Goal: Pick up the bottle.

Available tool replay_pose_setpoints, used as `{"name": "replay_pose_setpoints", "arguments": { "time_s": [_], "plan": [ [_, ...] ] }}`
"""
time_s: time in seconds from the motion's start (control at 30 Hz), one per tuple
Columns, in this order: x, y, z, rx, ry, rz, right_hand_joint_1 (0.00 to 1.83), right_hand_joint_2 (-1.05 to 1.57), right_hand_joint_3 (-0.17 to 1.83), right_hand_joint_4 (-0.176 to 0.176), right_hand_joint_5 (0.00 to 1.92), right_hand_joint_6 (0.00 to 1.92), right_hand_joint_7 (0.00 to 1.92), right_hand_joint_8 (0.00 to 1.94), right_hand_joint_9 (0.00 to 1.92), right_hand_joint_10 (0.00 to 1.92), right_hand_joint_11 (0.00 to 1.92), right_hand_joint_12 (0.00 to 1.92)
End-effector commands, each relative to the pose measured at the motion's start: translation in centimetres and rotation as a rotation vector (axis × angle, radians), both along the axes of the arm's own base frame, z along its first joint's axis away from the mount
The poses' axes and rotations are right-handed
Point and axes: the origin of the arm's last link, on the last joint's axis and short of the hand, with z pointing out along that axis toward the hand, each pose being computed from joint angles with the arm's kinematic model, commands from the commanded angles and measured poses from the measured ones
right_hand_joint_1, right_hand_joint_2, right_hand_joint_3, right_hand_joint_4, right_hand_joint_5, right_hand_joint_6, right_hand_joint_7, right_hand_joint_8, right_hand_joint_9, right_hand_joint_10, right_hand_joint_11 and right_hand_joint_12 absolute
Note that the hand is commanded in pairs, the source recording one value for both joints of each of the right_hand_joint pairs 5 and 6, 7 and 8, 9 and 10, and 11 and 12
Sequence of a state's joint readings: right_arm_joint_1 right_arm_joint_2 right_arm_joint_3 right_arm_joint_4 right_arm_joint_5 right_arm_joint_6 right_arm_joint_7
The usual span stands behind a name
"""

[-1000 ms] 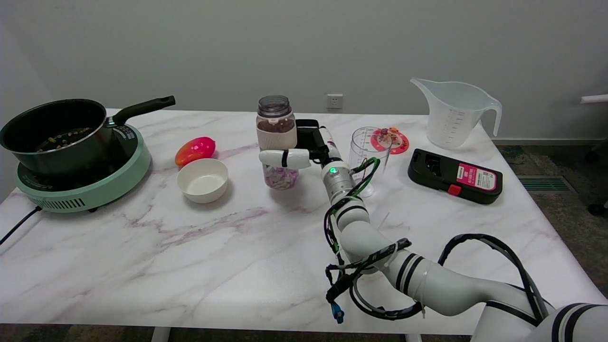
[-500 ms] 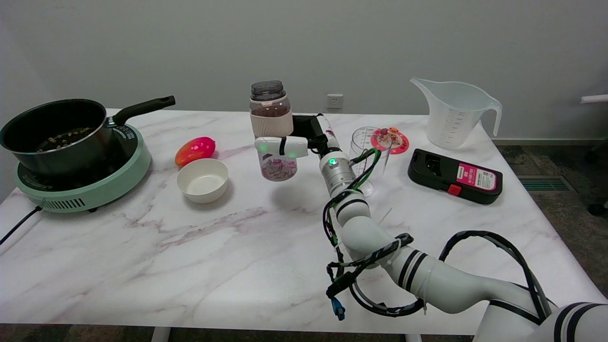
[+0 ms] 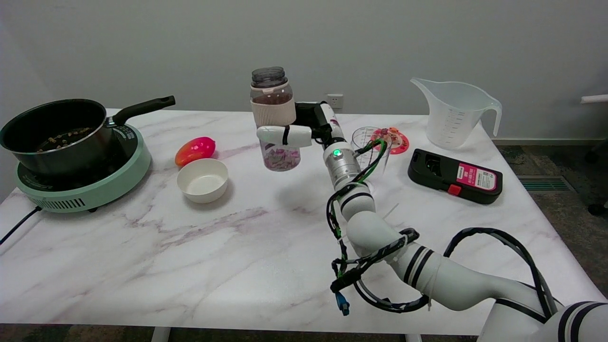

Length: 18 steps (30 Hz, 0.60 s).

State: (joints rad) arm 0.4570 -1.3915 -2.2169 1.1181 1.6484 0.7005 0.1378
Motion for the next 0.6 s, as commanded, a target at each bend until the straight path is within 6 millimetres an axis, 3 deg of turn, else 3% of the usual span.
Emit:
{"name": "replay_pose_setpoints", "arguments": {
  "time_s": [0.03,0.6],
  "plan": [
    [3.9,0.0,2.1,-0.018,0.004,0.114,1.24,1.30,0.39,0.000,1.82,1.82,1.47,1.47,1.36,1.36,1.22,1.22],
    [9.5,0.7,4.6,-0.032,0.015,0.272,1.23,1.42,0.38,0.000,1.91,1.91,1.55,1.55,1.39,1.39,1.27,1.27]
  ]
}}
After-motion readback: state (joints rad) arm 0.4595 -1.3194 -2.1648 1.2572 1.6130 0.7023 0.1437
